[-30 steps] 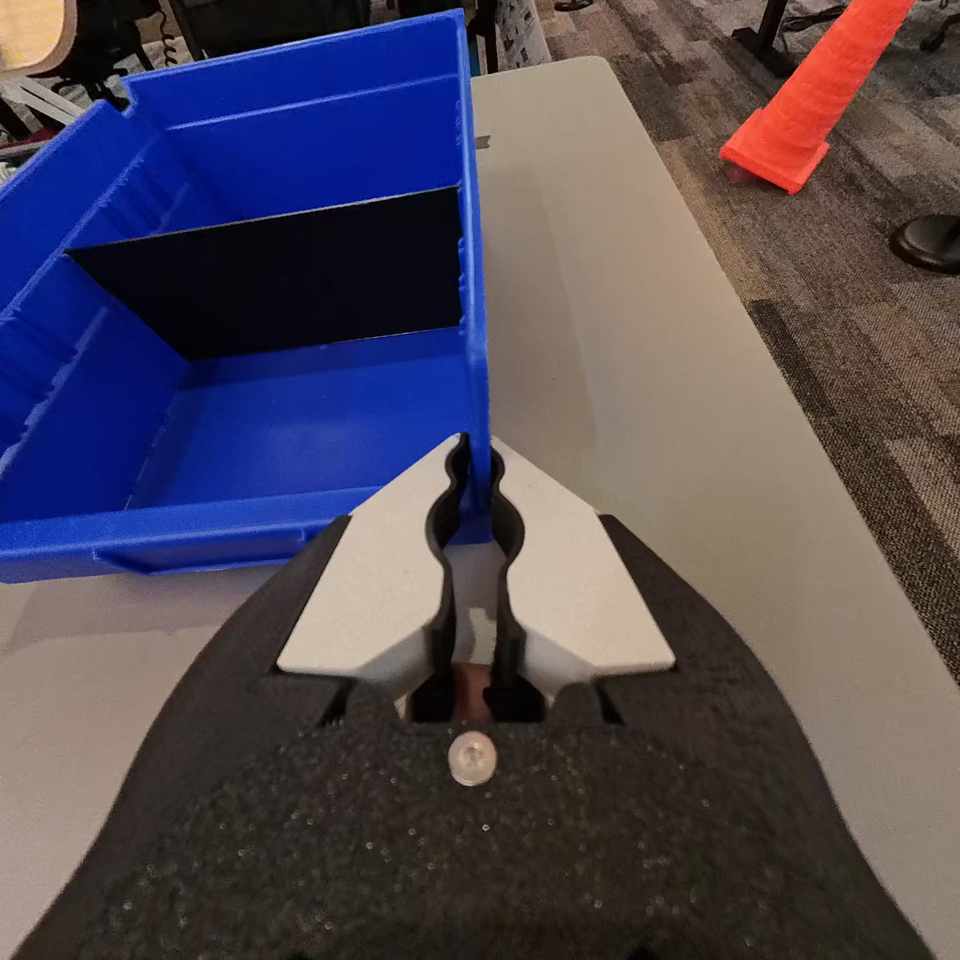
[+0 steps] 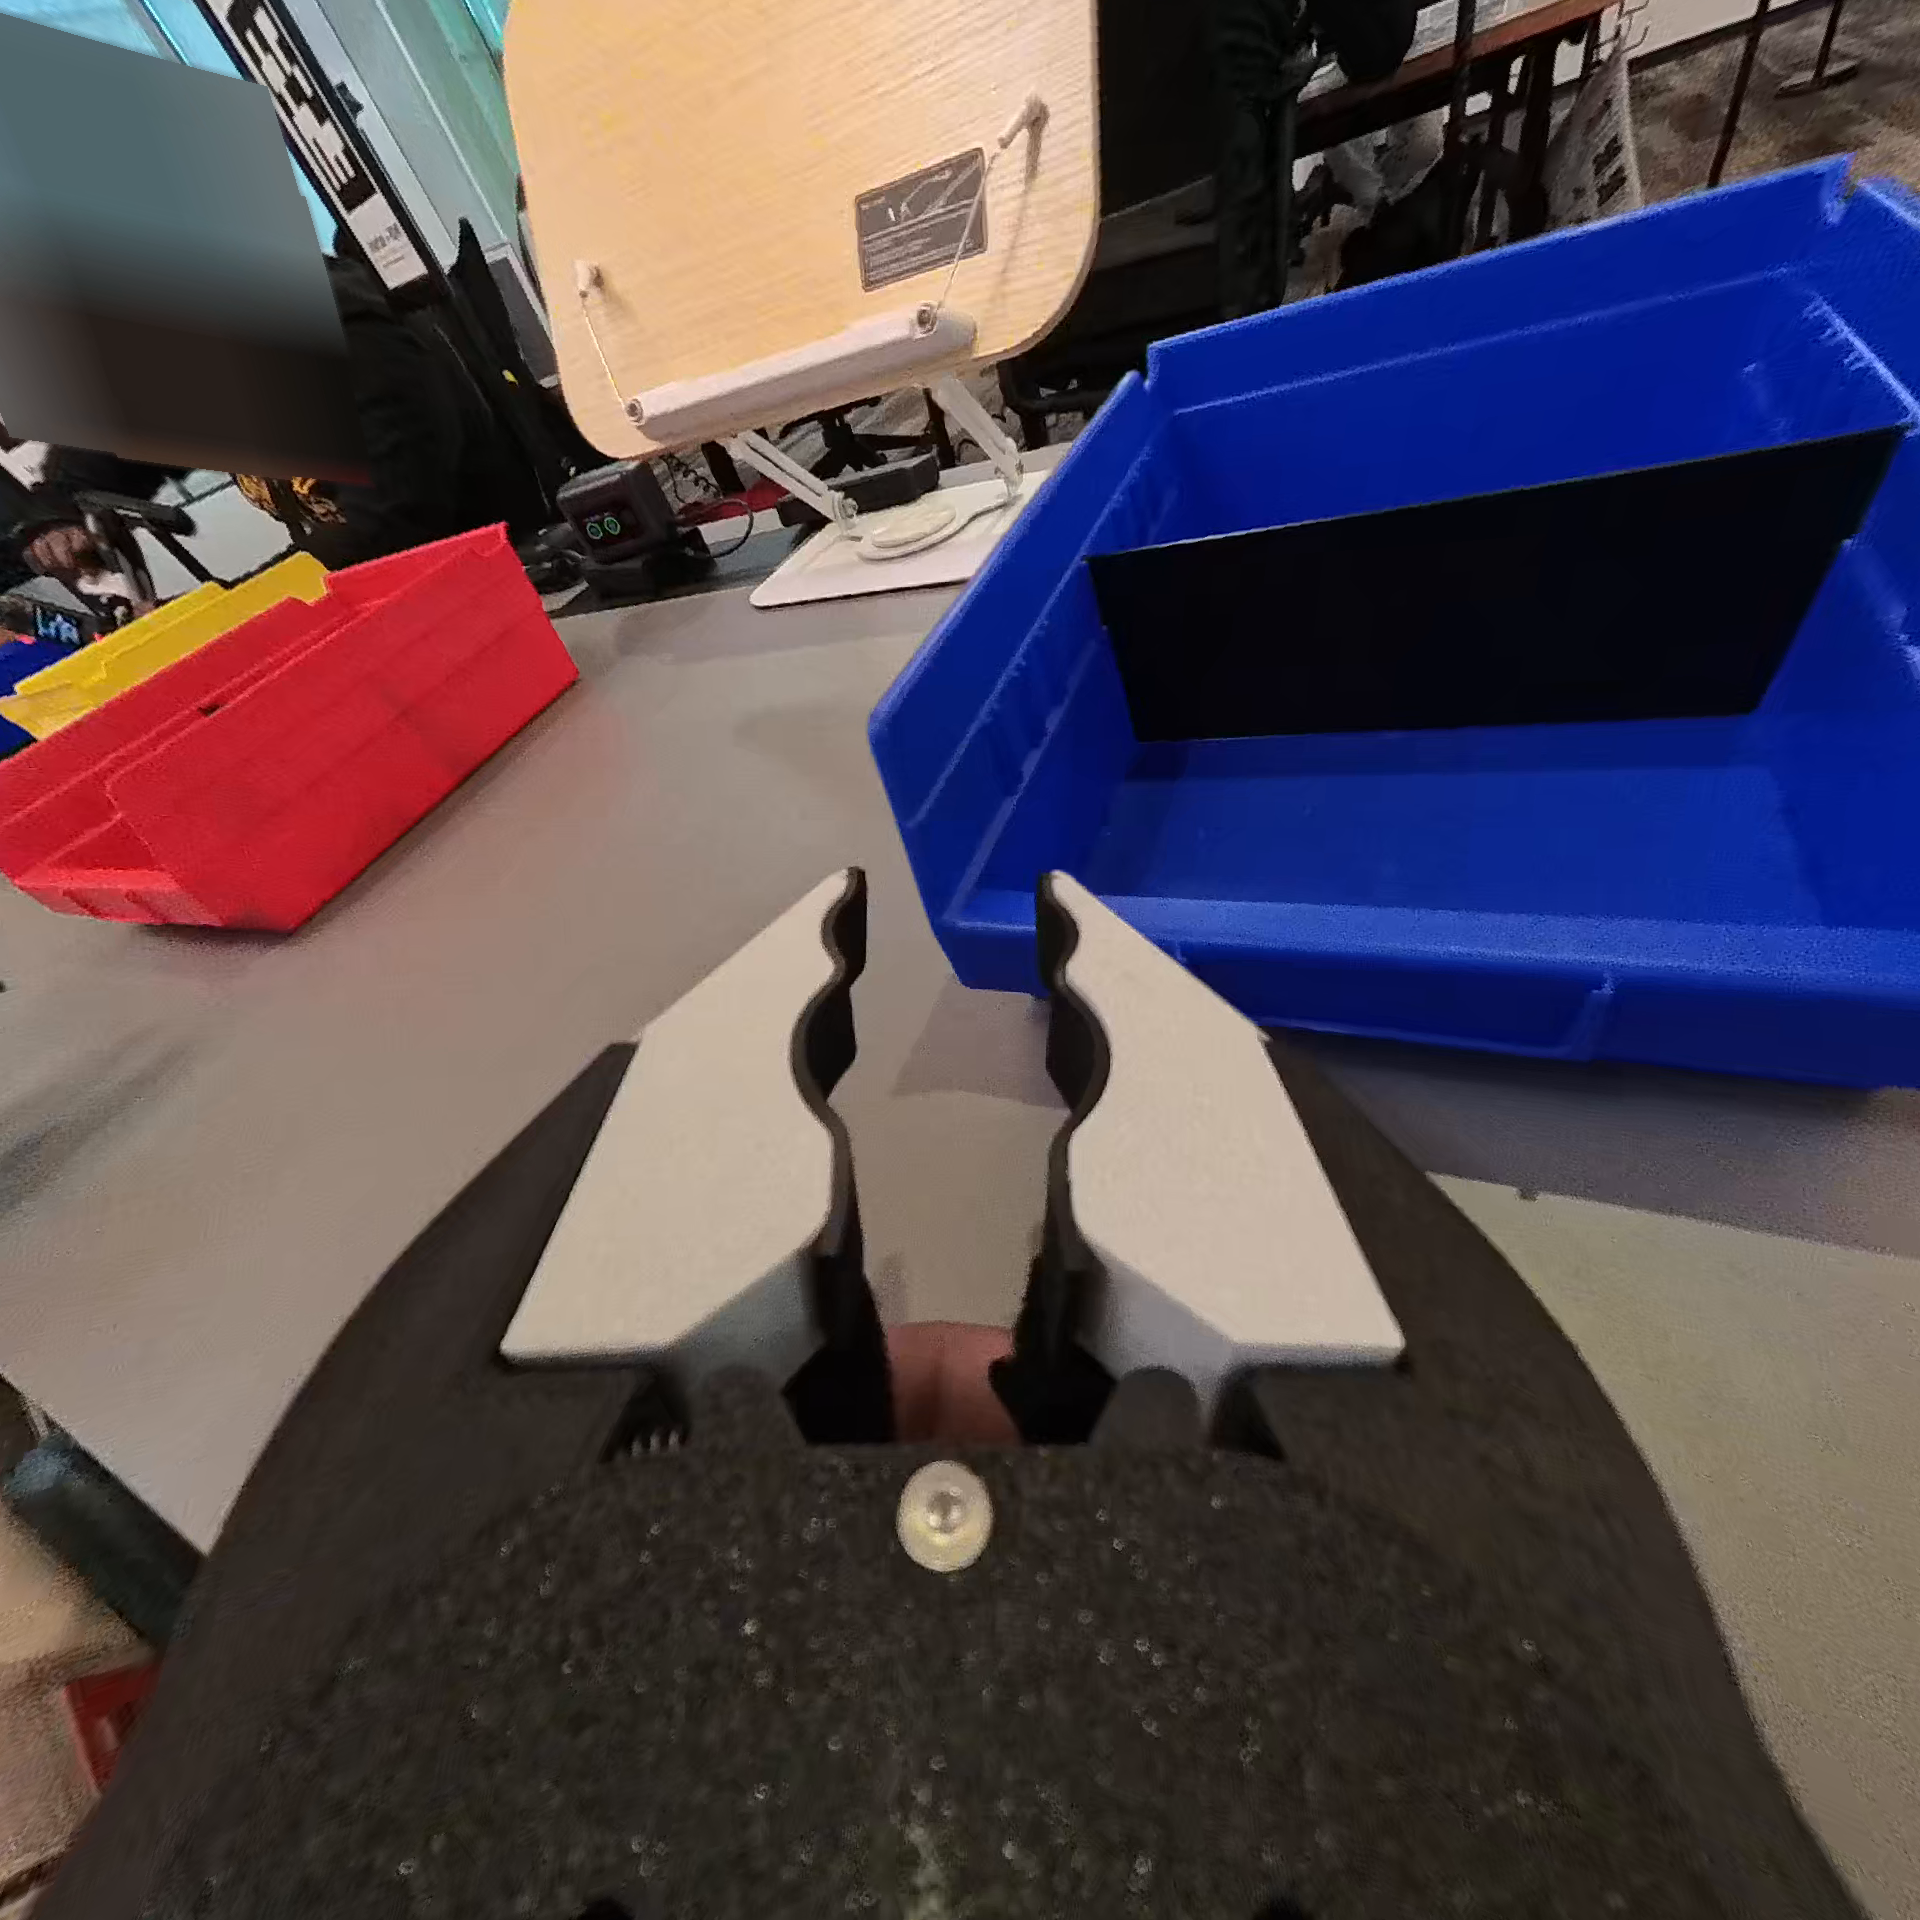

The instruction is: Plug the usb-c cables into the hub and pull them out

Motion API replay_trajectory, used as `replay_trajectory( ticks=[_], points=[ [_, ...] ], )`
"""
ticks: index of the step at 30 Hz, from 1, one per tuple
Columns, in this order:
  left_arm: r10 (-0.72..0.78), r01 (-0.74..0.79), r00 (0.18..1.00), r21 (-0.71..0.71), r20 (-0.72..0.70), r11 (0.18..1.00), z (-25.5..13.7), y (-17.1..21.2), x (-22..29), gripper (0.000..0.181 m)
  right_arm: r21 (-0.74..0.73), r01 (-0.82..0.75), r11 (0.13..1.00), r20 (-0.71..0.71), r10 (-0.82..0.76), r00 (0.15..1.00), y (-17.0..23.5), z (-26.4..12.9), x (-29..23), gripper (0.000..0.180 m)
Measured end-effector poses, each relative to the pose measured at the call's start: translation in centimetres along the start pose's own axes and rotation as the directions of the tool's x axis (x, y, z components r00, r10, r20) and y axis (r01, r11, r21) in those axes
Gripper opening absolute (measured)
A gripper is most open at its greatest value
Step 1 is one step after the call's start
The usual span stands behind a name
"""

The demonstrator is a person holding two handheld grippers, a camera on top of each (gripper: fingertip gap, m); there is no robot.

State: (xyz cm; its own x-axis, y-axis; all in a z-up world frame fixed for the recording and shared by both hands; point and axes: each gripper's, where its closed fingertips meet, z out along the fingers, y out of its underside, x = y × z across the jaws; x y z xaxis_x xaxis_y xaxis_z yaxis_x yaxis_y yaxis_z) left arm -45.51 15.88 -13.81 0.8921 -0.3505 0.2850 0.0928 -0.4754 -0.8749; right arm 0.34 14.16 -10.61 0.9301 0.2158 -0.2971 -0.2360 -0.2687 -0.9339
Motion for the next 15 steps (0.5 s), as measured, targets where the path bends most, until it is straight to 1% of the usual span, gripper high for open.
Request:
replay_trajectory(
  ticks=[2, 4, 6, 8, 10, 12, 13, 15],
  points=[
    [-0.001, 0.000, 1.000, -0.032, -0.030, 0.999, 0.6, 0.5, 0.0, 0.046, 0.006, 0.018, 1.000, 0.005, -0.018, 1.000, -0.1, 0.2, -0.4, 0.032],
    [-0.033, 0.030, 0.997, -0.051, -0.066, 0.998, 1.0, 0.6, 0.3, 0.046, 0.010, 0.032, 0.999, 0.020, -0.032, 0.999, -0.2, 0.6, -0.8, 0.031],
    [-0.090, 0.085, 0.986, -0.038, -0.141, 0.996, 1.1, 0.1, 1.3, 0.047, 0.004, 0.056, 0.998, 0.033, -0.056, 0.998, -0.1, 1.2, -1.1, 0.031],
    [-0.124, 0.115, 0.969, -0.056, -0.216, 0.992, 1.2, -0.5, 2.3, 0.046, 0.005, 0.079, 0.997, 0.039, -0.079, 0.996, -0.1, 1.6, -1.1, 0.031],
    [-0.111, 0.080, 0.964, -0.136, -0.243, 0.987, 1.3, -1.1, 2.8, 0.039, 0.001, 0.091, 0.996, 0.044, -0.091, 0.995, -0.1, 1.9, -1.0, 0.031],
    [-0.114, 0.029, 0.940, -0.258, -0.322, 0.966, 1.2, -2.2, 3.6, 0.040, -0.008, 0.083, 0.997, 0.050, -0.082, 0.995, 0.1, 2.3, -0.8, 0.031],
    [-0.103, 0.001, 0.939, -0.297, -0.327, 0.955, 1.3, -3.2, 3.3, 0.039, -0.013, 0.074, 0.997, 0.056, -0.073, 0.996, 0.2, 2.4, -0.8, 0.031],
    [-0.025, -0.063, 0.965, -0.327, -0.260, 0.943, 2.4, -6.1, 1.0, 0.038, -0.023, 0.056, 0.998, 0.065, -0.055, 0.996, 0.4, 2.6, -0.7, 0.031]
  ],
)
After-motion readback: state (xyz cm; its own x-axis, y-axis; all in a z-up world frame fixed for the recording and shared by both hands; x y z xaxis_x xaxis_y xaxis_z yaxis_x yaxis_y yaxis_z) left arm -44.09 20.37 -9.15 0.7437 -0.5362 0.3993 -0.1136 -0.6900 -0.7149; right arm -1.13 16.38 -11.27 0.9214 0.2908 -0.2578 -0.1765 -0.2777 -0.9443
